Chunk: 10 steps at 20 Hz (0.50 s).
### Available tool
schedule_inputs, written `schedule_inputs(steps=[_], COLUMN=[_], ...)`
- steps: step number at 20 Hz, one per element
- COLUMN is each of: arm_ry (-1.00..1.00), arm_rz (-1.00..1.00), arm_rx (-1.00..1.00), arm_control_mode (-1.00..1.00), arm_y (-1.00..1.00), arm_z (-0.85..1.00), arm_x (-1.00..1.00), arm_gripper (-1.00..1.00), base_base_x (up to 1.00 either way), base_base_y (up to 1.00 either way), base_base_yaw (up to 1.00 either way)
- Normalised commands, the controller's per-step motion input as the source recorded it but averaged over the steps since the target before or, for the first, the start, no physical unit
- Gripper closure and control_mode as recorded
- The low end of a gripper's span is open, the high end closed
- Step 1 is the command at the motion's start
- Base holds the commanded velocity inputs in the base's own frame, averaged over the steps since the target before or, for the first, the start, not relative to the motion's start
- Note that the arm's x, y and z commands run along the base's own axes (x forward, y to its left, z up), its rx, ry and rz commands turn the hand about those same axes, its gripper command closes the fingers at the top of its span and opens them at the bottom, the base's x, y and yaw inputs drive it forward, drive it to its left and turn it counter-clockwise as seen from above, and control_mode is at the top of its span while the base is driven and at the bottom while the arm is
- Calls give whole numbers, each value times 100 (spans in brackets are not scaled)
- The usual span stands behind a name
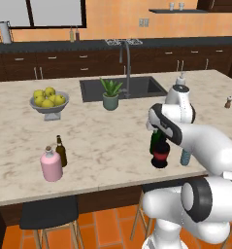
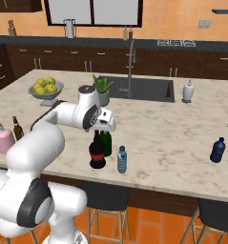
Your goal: Move the plastic bottles in the middle to the plastics group, and the glass bottles in the middle to the glass group.
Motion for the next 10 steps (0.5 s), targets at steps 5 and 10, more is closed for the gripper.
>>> schedule_inputs(steps=[5,10], arm_ry=[-9,-1], arm_rz=[0,0], arm_rx=[0,0], arm_control_mode=[-100,-100], arm_y=[0,0], arm_z=[-8,-3], arm_x=[0,0], arm_gripper=[-100,-100], base_base_x=[0,0], base_base_y=[0,0], base_base_yaw=[0,0])
